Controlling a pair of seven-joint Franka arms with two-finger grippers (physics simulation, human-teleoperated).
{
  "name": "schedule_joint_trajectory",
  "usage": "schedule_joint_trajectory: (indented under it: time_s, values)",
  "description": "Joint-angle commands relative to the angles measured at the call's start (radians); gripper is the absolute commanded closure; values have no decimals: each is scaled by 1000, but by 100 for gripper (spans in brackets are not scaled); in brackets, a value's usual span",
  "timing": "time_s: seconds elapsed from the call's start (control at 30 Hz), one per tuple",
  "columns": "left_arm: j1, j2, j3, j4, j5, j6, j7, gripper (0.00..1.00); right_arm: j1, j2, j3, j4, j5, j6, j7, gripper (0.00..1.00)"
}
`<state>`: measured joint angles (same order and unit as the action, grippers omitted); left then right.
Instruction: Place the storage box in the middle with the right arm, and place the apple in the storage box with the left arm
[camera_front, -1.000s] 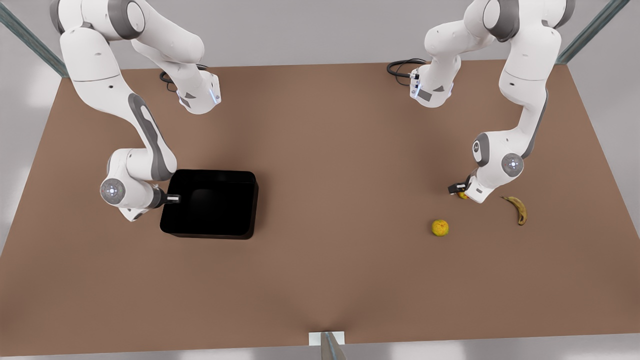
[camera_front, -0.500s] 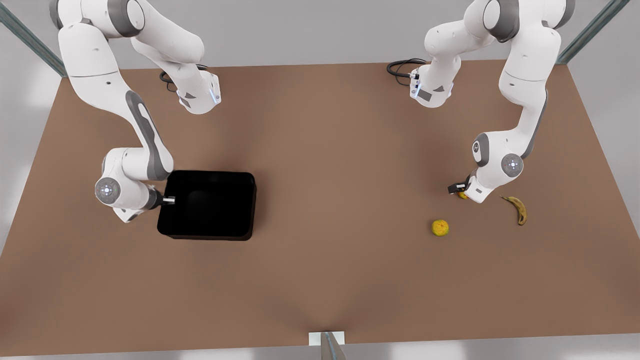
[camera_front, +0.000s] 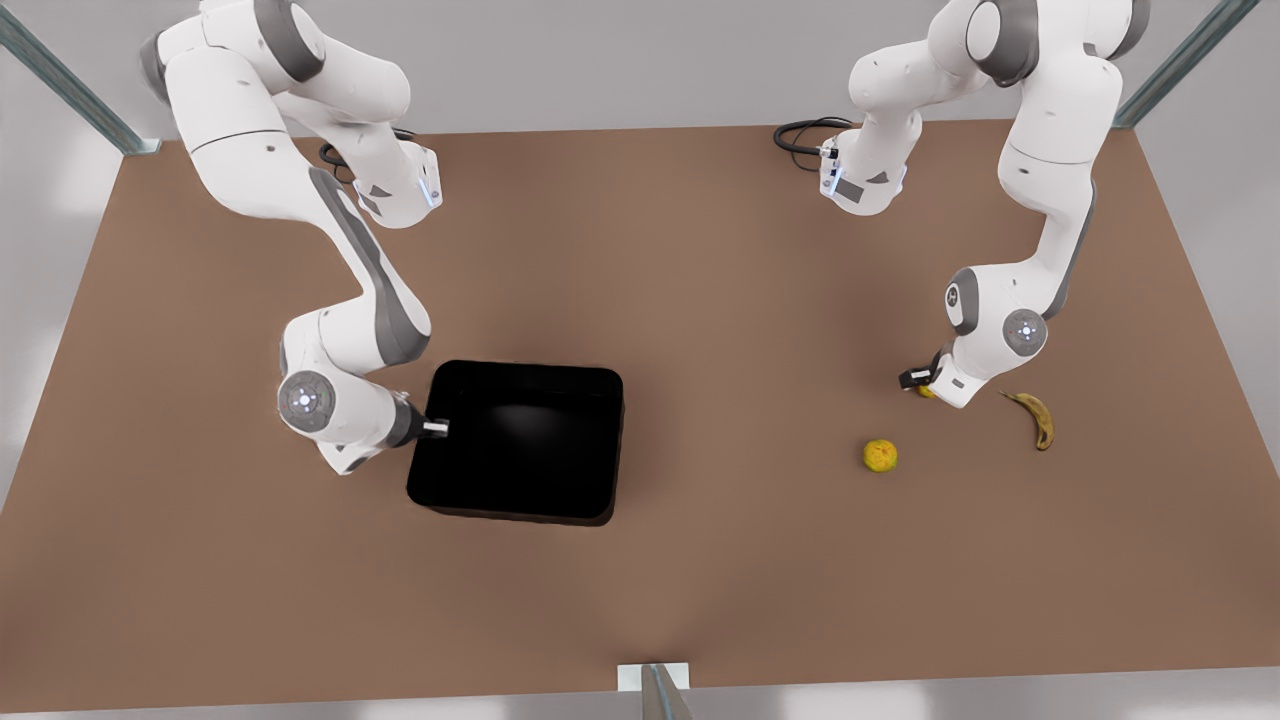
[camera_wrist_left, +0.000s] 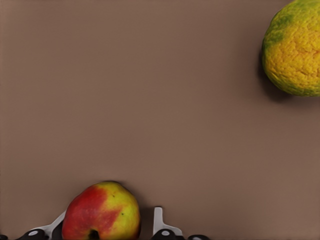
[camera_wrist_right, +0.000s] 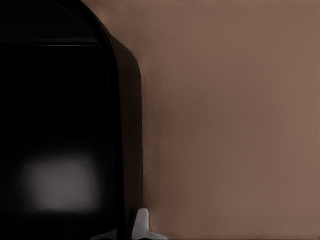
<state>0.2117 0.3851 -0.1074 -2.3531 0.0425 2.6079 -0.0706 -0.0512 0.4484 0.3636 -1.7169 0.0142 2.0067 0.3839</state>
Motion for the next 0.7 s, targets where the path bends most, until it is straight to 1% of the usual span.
schedule_joint_trajectory:
  time_s: [0.0,0.07,0.13,0.2,0.27,0.33,0.43,0.47,0.5,0.6,0.63,0.67]
  values:
    - [0,0,0,0,0,0,0,23,5,4,0,10,0,-6,7,79]
    - [0,0,0,2,0,0,0,24,77,7,0,40,6,-25,56,79]
    - [0,0,0,2,0,0,0,27,128,30,0,80,6,-52,96,79]
    - [0,0,0,2,0,0,0,30,192,78,0,128,6,-57,142,79]
    - [0,-2,0,2,0,-2,-1,30,240,128,0,178,6,-54,147,79]
    - [0,-3,0,8,0,-5,-1,30,270,187,0,229,1,-52,141,79]
    - [0,-6,0,8,0,-6,-3,30,300,263,-9,258,-11,-43,139,79]
    - [0,-6,0,9,0,-6,-3,31,300,277,-9,278,-13,-40,141,75]
    - [0,-6,0,11,0,-6,-3,31,300,282,-9,287,-20,-40,135,0]
    - [-2,-5,0,12,0,-6,-5,33,287,262,-9,303,-20,-57,144,0]
    - [-2,-5,0,12,0,-6,-5,36,281,245,-9,301,-19,-63,144,0]
    - [-2,-5,0,12,0,-6,-5,36,245,197,-8,293,-17,-123,136,0]
